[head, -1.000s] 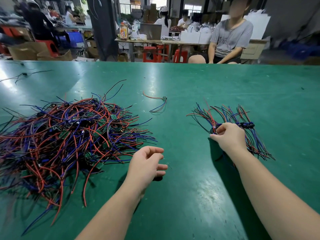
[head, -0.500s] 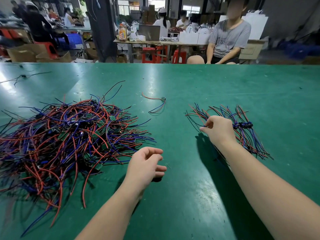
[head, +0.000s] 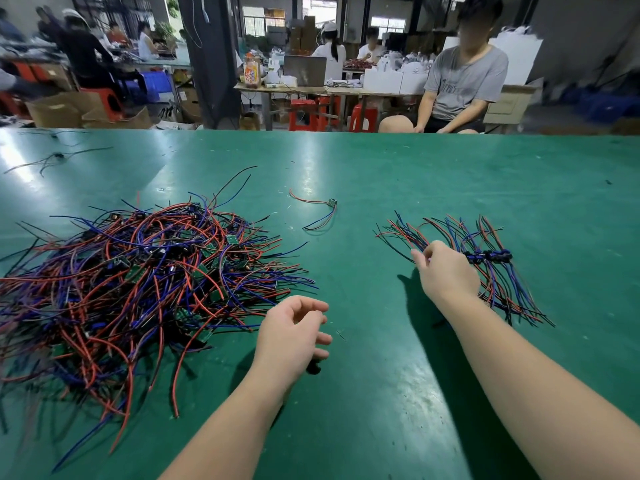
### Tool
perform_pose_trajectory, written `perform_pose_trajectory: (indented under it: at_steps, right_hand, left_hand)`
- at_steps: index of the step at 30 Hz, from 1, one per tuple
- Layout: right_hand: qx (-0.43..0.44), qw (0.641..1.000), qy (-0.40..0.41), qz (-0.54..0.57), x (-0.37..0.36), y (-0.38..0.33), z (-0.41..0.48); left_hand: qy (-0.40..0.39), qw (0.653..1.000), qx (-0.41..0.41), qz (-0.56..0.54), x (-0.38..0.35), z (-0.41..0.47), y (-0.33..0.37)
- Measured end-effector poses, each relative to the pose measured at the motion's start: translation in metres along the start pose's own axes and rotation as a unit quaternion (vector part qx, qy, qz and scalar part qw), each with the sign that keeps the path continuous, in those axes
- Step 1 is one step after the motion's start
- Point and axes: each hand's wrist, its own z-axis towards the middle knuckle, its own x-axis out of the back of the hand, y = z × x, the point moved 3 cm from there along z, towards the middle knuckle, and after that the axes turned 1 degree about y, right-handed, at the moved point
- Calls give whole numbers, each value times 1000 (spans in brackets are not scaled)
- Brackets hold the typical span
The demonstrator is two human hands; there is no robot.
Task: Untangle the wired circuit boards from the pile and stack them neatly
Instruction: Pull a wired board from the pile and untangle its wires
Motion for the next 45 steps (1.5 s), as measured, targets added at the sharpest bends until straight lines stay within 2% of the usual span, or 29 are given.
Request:
perform_pose_trajectory:
  at_steps: [2, 3, 5, 6, 7, 9, 10, 12, 15, 17, 18, 22, 28, 32, 36, 38, 40, 42, 43, 45]
  right_hand:
    - [21, 1000, -2, 22, 7, -13, -11]
    - [36, 999, -15, 33, 11, -21, -18]
    - [70, 995, -56, 50, 15, -35, -37]
    - [85, 991, -78, 63, 16, -42, -48]
    - [99, 987, -99, 79, 16, -48, -60]
    - [119, 978, -131, 110, 14, -57, -82]
    - [124, 975, -141, 122, 12, -59, -91]
    - [127, 970, -156, 138, 7, -60, -101]
    - [126, 966, -174, 144, 0, -59, -106]
    - [123, 966, -171, 149, -2, -57, -107]
    - [121, 966, -166, 155, -2, -57, -107]
    - [117, 961, -155, 197, 0, -55, -108]
    - [112, 952, -155, 240, 3, -53, -108]
    - [104, 950, -157, 250, 3, -53, -107]
    - [103, 951, -154, 246, 1, -53, -106]
    - [100, 949, -156, 254, -1, -54, -105]
    - [99, 948, -160, 257, -2, -54, -105]
    - [100, 948, -161, 257, -2, -54, -106]
    - [98, 947, -161, 258, -3, -54, -106]
    - [98, 948, -160, 258, -3, -53, -106]
  left_hand:
    - [70, 981, -122, 135, 10, 0, 9]
    - [107, 951, -207, 203, 16, -3, 17]
    - [185, 855, -357, 327, 26, -10, 32]
    - [235, 808, -399, 365, 32, -14, 39]
    - [285, 776, -417, 378, 39, -18, 46]
    - [363, 748, -418, 366, 55, -24, 57]
    - [387, 743, -404, 367, 63, -25, 60]
    - [398, 760, -322, 401, 77, -20, 60]
    - [338, 799, -147, 475, 89, -9, 52]
    - [308, 793, -106, 515, 89, -5, 46]
    - [300, 794, -115, 517, 88, -4, 46]
    - [308, 838, -188, 409, 90, -5, 50]
    - [292, 853, -260, 346, 94, -2, 52]
    - [314, 848, -300, 303, 95, -11, 62]
    - [379, 827, -225, 348, 115, -8, 77]
    - [364, 824, -198, 387, 127, 3, 85]
    - [329, 790, -163, 492, 135, 21, 87]
    - [260, 747, -85, 606, 139, 38, 84]
    - [232, 736, -53, 634, 140, 44, 82]
    - [228, 719, -50, 654, 143, 51, 79]
